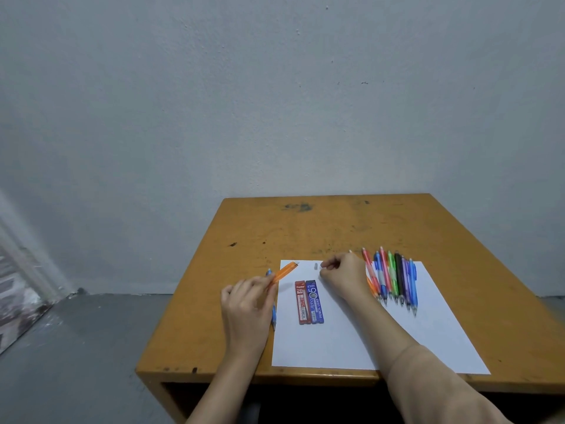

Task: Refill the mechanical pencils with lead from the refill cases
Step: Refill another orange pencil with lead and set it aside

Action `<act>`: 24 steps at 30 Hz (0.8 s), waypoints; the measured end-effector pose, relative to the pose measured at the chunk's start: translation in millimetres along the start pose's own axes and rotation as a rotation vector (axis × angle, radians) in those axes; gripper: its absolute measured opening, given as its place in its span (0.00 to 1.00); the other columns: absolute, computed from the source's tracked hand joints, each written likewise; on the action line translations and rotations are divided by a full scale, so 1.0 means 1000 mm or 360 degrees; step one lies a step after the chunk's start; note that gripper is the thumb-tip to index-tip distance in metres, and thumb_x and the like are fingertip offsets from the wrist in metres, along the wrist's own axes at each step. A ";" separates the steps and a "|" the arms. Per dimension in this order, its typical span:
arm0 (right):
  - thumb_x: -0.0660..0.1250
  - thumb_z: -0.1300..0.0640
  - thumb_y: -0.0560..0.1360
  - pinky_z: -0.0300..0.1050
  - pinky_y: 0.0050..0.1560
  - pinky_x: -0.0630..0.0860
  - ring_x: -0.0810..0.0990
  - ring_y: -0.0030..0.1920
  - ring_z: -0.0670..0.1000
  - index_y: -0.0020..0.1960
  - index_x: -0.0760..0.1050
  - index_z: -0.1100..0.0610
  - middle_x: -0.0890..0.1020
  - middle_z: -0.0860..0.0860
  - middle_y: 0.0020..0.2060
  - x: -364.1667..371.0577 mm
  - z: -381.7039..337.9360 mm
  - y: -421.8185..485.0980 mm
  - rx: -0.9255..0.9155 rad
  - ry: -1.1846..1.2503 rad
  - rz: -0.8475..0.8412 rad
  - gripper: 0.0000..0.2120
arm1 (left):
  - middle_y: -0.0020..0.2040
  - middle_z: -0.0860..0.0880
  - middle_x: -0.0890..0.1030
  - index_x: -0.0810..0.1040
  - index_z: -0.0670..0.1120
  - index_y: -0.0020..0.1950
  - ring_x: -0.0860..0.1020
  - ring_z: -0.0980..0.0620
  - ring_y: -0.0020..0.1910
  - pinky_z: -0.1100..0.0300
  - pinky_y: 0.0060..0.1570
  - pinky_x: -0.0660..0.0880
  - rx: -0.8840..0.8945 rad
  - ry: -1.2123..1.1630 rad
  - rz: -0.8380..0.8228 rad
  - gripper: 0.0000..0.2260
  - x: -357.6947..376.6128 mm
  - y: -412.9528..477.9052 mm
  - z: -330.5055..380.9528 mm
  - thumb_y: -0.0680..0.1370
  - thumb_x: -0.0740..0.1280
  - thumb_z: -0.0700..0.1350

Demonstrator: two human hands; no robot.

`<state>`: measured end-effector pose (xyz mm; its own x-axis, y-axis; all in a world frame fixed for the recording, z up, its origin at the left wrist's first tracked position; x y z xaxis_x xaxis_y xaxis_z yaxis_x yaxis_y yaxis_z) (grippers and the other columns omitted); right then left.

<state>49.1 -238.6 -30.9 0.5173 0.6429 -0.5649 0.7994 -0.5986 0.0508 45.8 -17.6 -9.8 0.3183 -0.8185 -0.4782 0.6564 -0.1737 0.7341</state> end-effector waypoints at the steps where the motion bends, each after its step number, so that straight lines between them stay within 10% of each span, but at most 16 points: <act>1: 0.63 0.68 0.69 0.32 0.30 0.68 0.76 0.35 0.48 0.40 0.81 0.61 0.80 0.53 0.34 -0.001 -0.001 -0.001 0.0000 0.0013 0.0009 0.09 | 0.44 0.52 0.83 0.83 0.44 0.50 0.75 0.60 0.46 0.66 0.50 0.62 0.0015 0.0016 -0.0003 0.10 0.000 0.000 0.001 0.71 0.72 0.44; 24: 0.69 0.67 0.73 0.37 0.39 0.77 0.80 0.35 0.46 0.46 0.83 0.58 0.84 0.55 0.38 -0.020 -0.027 -0.050 0.0022 0.1132 -0.0192 0.07 | 0.43 0.52 0.83 0.84 0.44 0.50 0.74 0.60 0.46 0.64 0.48 0.62 0.0161 0.0022 -0.0008 0.11 0.000 0.000 0.007 0.74 0.66 0.49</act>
<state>6.6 -208.9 0.1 0.5033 0.8574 0.1074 0.8619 -0.5070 0.0086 41.1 -22.2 -6.1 0.3250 -0.8099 -0.4883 0.5859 -0.2329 0.7762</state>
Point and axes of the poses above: each hand's wrist, its own y-axis towards the middle knuckle, its own x-axis out of the palm, z = x × y, the point moved 7 cm from there along y, towards the middle knuckle
